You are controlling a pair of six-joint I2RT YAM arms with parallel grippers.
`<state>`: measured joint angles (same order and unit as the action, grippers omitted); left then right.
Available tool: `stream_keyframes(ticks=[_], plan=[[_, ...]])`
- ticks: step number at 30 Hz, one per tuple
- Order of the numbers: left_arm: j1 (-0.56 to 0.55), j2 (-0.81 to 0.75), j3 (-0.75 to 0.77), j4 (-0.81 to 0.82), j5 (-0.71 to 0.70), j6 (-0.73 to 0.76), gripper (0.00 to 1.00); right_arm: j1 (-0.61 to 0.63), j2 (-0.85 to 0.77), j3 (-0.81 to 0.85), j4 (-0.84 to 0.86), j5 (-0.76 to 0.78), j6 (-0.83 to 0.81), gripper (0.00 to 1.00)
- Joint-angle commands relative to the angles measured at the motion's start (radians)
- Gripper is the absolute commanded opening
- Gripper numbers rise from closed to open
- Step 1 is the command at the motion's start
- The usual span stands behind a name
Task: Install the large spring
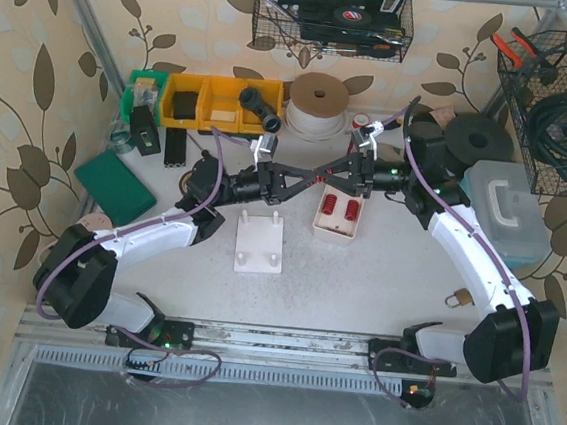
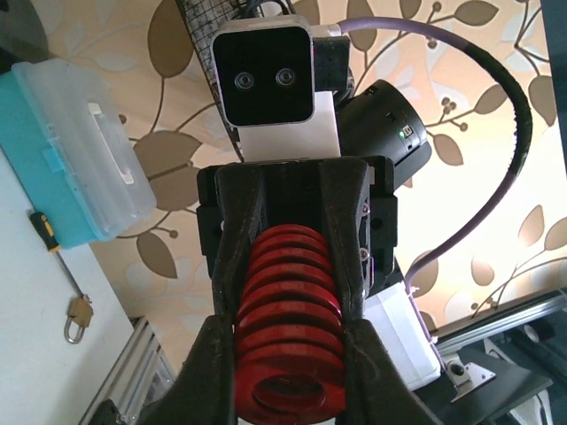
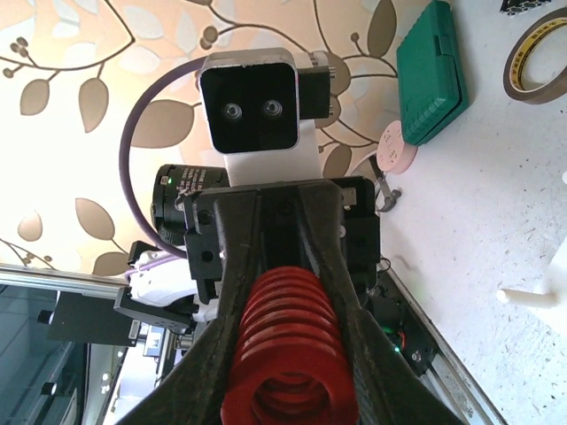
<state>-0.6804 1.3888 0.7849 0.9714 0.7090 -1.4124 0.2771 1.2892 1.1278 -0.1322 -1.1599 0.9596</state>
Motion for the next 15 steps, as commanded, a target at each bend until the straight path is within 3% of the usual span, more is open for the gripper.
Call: stream_keyframes(ticks=[1, 4, 6, 8, 12, 15], plan=[[0.01, -0.034, 0.017, 0.071, -0.008, 0.02, 0.0, -0.001, -0.014, 0.043, -0.071, 0.024, -0.075, 0.0], [0.022, -0.064, 0.028, -0.044, 0.005, 0.062, 0.0, -0.002, -0.013, 0.102, -0.27, 0.088, -0.216, 0.46], [0.033, -0.104, 0.059, -0.238, 0.026, 0.15, 0.0, -0.008, -0.016, 0.119, -0.36, 0.146, -0.281, 0.65], [0.037, -0.157, 0.113, -0.526, 0.028, 0.302, 0.0, -0.019, -0.013, 0.131, -0.434, 0.207, -0.334, 0.72], [0.042, -0.222, 0.292, -1.163, -0.062, 0.658, 0.0, -0.027, -0.006, 0.137, -0.541, 0.384, -0.396, 0.73], [0.043, -0.205, 0.422, -1.539, -0.177, 0.867, 0.0, -0.023, -0.043, 0.089, -0.53, 0.57, -0.384, 0.74]])
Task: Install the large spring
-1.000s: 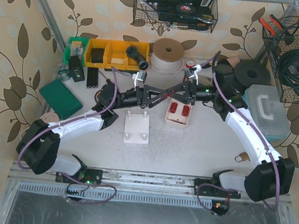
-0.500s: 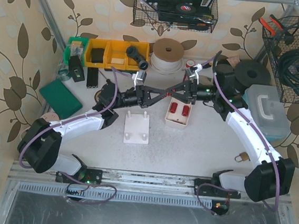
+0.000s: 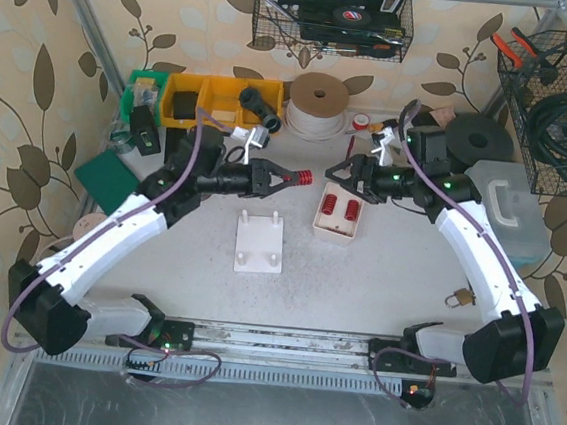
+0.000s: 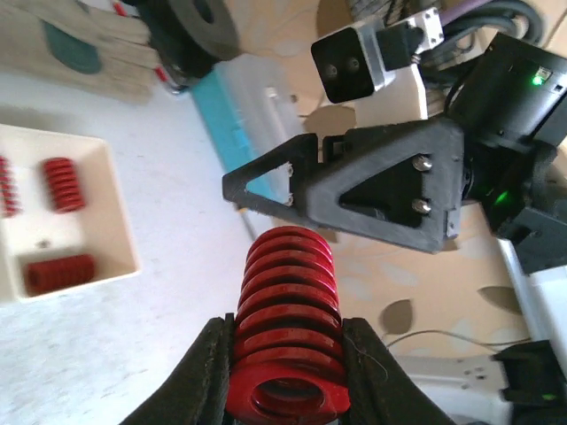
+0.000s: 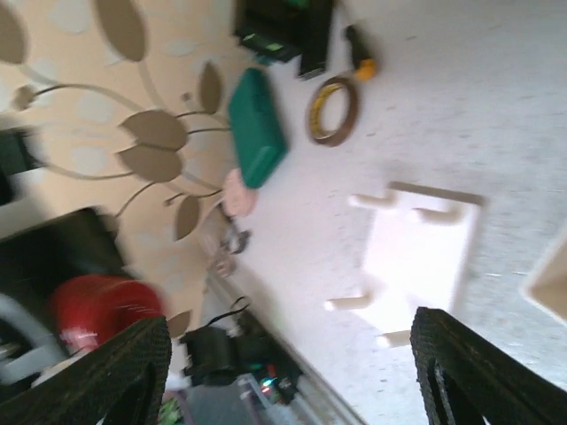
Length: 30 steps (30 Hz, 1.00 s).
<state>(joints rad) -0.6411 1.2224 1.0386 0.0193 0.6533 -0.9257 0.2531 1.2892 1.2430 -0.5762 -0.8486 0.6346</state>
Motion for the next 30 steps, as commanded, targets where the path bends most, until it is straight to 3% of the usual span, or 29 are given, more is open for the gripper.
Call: stream_keyframes(ticks=[1, 3, 7, 14, 18, 30], plan=[[0.004, -0.022, 0.219, -0.7, -0.166, 0.458, 0.0, 0.012, -0.057, -0.048, -0.065, 0.308, -0.044, 0.77], [0.004, 0.019, 0.31, -0.909, -0.296, 0.555, 0.0, 0.07, -0.093, -0.102, -0.012, 0.434, -0.009, 0.84], [0.004, 0.145, 0.459, -1.243, -0.485, 0.668, 0.0, 0.251, -0.126, -0.202, 0.095, 0.689, 0.025, 0.86], [0.004, 0.332, 0.574, -1.466, -0.666, 0.723, 0.0, 0.383, -0.125, -0.373, 0.285, 0.841, 0.044, 0.84], [0.004, 0.406, 0.607, -1.483, -0.753, 0.731, 0.0, 0.424, -0.148, -0.405, 0.294, 0.917, 0.007, 0.83], [0.004, 0.54, 0.624, -1.295, -0.743, 0.726, 0.0, 0.426, -0.156, -0.442, 0.332, 0.927, 0.0, 0.84]])
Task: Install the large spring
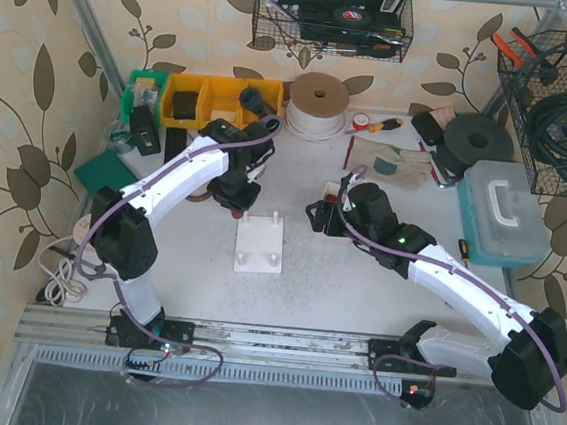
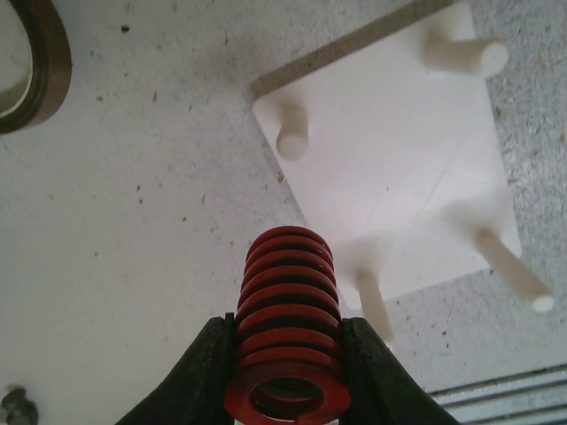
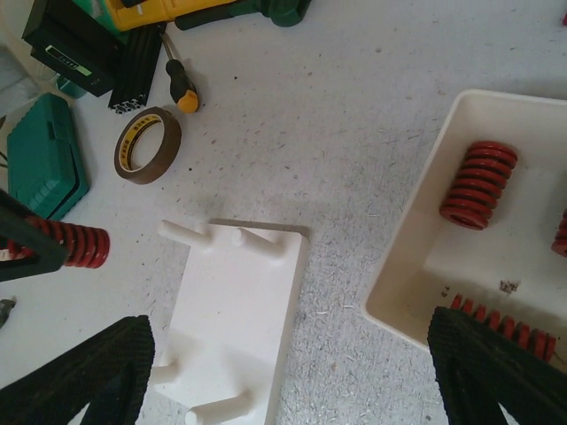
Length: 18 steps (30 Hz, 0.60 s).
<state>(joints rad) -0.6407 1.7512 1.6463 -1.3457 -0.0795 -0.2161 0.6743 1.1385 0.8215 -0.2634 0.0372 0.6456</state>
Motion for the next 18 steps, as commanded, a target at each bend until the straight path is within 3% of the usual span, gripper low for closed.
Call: stream_keyframes(ticks=[1, 18], plan=[[0.004, 0.018, 0.014, 0.084, -0.01, 0.016, 0.0, 0.005, -0.008, -0.023, 0.019, 0.048, -0.011, 0.84], [0.005, 0.071, -0.06, 0.189, 0.017, 0.012, 0.0, -0.02, -0.006, -0.05, 0.04, 0.048, 0.018, 0.84]])
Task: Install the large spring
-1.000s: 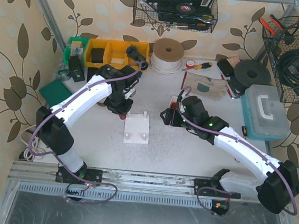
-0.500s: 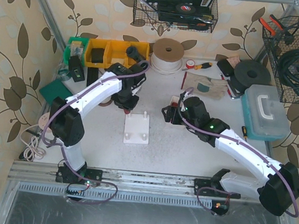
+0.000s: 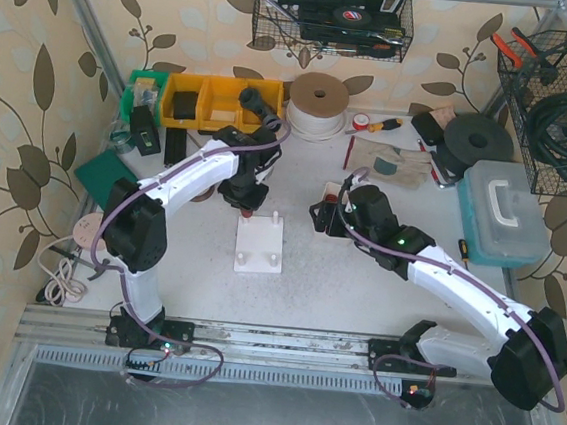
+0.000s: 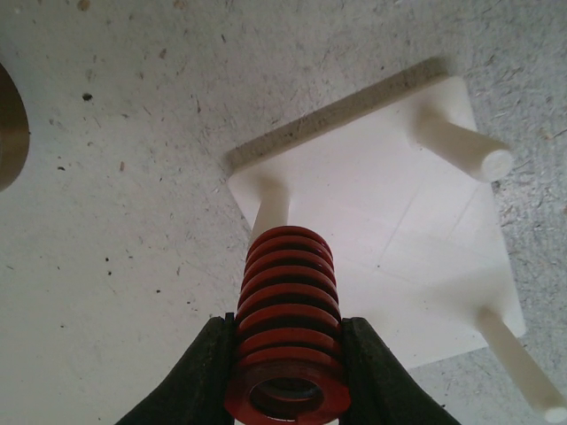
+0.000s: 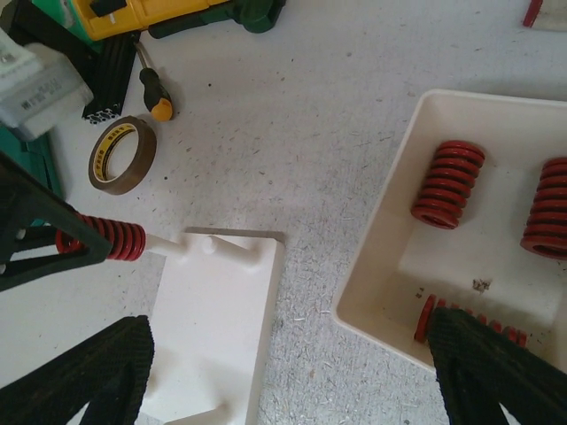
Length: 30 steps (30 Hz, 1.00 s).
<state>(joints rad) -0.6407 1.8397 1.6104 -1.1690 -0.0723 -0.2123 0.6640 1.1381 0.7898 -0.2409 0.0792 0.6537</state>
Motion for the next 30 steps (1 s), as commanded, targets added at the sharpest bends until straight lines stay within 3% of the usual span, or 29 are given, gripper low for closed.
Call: stream_keyframes(ticks=[1, 30], plan=[[0.006, -0.018, -0.032, 0.02, 0.009, 0.008, 0.0, -0.011, -0.005, -0.019, 0.02, 0.004, 0.012, 0.84], [0.017, -0.009, -0.03, 0.032, -0.037, 0.015, 0.0, -0.024, 0.017, -0.02, 0.032, -0.022, 0.016, 0.83]])
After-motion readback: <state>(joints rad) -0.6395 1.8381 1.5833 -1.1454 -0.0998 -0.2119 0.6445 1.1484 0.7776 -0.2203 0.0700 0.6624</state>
